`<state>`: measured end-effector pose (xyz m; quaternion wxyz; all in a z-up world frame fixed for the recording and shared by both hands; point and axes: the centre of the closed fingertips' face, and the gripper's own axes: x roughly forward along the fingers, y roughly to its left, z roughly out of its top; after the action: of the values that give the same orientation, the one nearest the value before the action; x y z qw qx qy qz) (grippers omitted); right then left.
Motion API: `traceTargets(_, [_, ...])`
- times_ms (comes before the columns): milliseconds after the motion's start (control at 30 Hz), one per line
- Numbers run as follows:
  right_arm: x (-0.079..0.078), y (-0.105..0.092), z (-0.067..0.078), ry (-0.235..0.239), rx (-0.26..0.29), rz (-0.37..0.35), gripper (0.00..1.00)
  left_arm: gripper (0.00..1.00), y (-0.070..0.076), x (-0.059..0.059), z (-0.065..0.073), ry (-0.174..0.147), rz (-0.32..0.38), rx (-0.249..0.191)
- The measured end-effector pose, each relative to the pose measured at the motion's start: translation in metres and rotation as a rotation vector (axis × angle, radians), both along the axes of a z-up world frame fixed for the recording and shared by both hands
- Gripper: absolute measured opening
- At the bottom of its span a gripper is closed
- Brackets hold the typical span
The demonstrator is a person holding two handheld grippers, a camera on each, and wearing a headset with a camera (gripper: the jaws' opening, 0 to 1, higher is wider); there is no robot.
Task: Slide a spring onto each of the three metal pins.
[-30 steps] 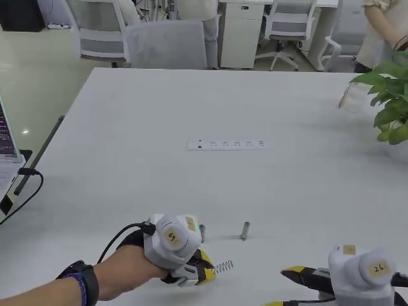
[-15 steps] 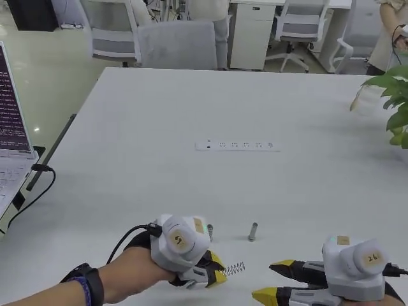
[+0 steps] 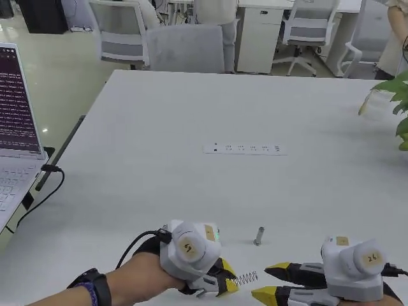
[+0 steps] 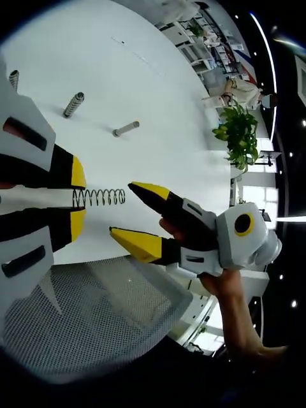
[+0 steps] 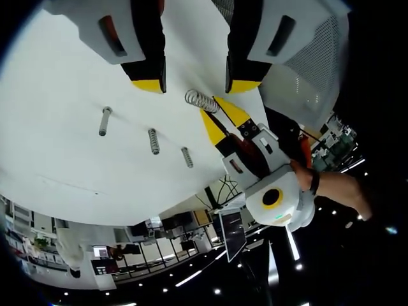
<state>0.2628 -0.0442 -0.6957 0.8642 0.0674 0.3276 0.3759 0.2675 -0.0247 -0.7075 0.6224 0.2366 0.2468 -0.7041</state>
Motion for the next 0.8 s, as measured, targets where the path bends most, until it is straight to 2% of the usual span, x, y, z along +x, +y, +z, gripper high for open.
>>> traceTargets(633, [-0.003,0.009,0.003,0.015,0.044,0.052,0.16,0.02,-0.006,-0.011,0.011,-0.009,-0.037,-0.022])
traceTargets(800, [-0.005,0.009,0.005,0.018,0.053,0.058,0.15,0.02,-0.007,-0.012,0.012,-0.011,-0.045,-0.025])
